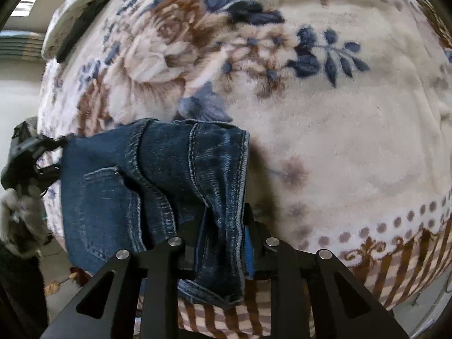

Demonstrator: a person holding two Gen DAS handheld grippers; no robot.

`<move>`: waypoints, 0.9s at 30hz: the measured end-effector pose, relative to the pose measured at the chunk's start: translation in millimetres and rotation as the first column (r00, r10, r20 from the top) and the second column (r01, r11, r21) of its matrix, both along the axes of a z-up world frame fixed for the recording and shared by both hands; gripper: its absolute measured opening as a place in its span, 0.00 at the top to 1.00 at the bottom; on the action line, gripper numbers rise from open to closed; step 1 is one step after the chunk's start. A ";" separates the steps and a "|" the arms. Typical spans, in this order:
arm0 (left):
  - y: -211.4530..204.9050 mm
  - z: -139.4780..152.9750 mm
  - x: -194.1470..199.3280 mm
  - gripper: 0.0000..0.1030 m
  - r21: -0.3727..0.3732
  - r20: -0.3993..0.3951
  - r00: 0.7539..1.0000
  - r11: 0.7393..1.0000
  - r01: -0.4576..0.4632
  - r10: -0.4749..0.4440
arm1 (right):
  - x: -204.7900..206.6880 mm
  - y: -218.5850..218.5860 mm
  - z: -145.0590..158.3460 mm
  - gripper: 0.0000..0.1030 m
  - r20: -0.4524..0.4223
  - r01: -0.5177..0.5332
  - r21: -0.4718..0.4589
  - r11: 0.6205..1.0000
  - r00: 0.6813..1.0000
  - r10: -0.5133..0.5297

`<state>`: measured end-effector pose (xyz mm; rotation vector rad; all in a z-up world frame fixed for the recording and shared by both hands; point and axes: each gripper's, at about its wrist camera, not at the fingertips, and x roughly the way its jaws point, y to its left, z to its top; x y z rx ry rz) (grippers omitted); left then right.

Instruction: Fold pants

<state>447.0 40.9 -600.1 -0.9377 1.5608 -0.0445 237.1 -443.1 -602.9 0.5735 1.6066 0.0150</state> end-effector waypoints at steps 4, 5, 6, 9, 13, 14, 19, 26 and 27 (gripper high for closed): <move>9.5 21.2 6.5 0.60 0.044 0.060 0.994 0.995 0.086 -0.088 | 2.8 5.6 -5.0 0.74 -0.018 0.017 0.030 0.999 1.000 -0.016; 4.4 29.2 6.7 0.54 0.071 0.069 0.988 0.988 0.135 -0.140 | 3.6 4.4 -3.5 0.63 -0.026 0.030 0.035 0.999 0.999 -0.029; -2.0 38.7 4.6 0.39 0.089 0.088 0.978 0.979 0.182 -0.189 | 3.3 2.2 -1.9 0.48 -0.034 0.037 0.033 0.999 0.999 -0.036; -20.0 58.2 -11.4 0.22 0.138 0.123 0.953 0.956 0.260 -0.277 | 1.7 -7.8 10.6 0.34 -0.008 0.085 0.047 0.995 0.996 -0.084; -44.1 61.9 -51.9 0.14 0.119 0.107 0.935 0.938 0.325 -0.337 | -7.0 -13.6 16.3 0.25 -0.005 0.163 0.095 0.982 0.987 -0.163; -48.2 61.1 -64.5 0.14 0.117 0.099 0.938 0.940 0.320 -0.332 | -11.8 -13.5 11.8 0.25 -0.023 0.178 0.121 0.977 0.984 -0.177; -51.8 61.8 -123.7 0.14 0.157 0.079 0.955 0.949 0.273 -0.287 | -42.3 -13.2 -20.5 0.25 -0.164 0.308 0.223 0.925 0.947 -0.275; -66.2 46.8 -162.4 0.44 0.258 0.087 0.911 0.892 0.371 -0.404 | -38.8 5.0 -11.5 0.78 -0.107 0.226 0.191 0.955 0.972 -0.209; -66.3 45.5 -163.6 0.44 0.266 0.092 0.902 0.884 0.385 -0.421 | -32.2 7.7 -3.0 0.83 -0.075 0.205 0.161 0.965 0.978 -0.195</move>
